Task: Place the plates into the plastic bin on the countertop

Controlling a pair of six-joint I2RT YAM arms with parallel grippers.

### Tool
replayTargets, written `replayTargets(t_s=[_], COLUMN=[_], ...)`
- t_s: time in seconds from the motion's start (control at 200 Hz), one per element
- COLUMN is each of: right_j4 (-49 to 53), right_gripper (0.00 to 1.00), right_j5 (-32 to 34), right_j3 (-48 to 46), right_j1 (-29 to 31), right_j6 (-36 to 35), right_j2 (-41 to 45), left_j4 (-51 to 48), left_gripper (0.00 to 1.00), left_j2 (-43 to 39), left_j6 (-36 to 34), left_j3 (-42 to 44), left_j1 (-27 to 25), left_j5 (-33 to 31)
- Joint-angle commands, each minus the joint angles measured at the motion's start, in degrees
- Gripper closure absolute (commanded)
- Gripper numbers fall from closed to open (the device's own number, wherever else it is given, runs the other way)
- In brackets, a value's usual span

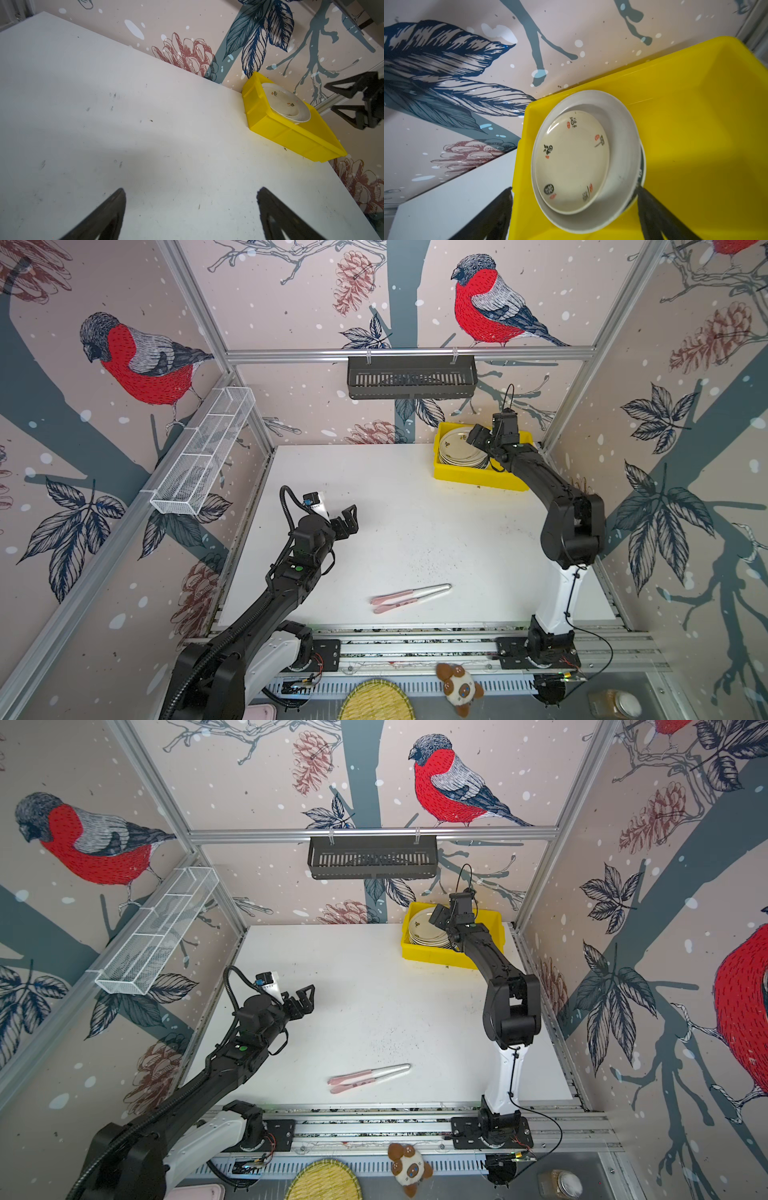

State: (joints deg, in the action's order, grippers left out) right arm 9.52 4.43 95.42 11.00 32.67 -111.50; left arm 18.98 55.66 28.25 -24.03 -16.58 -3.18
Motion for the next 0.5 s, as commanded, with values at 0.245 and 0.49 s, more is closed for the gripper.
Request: replayTargets(t_s=[0.245,0.49], right_j4=[-37.96,-42.02], right_gripper=[0.00,0.00], right_j5=[17.04,18.77], right_j3=[-48.66,-61.37], right_j1=[3.09,2.61], right_j6=[0.15,-0.41], right_j2=[34.13,43.28], left_j4=[21.39,30.80], left_gripper=[0.03,0.03], left_j2=[2.41,10.77], left_j6=[-10.63,-20.74], left_j3=[6.48,7.47], left_j1=[1.54,4.43], left_j5=[-23.08,-23.30])
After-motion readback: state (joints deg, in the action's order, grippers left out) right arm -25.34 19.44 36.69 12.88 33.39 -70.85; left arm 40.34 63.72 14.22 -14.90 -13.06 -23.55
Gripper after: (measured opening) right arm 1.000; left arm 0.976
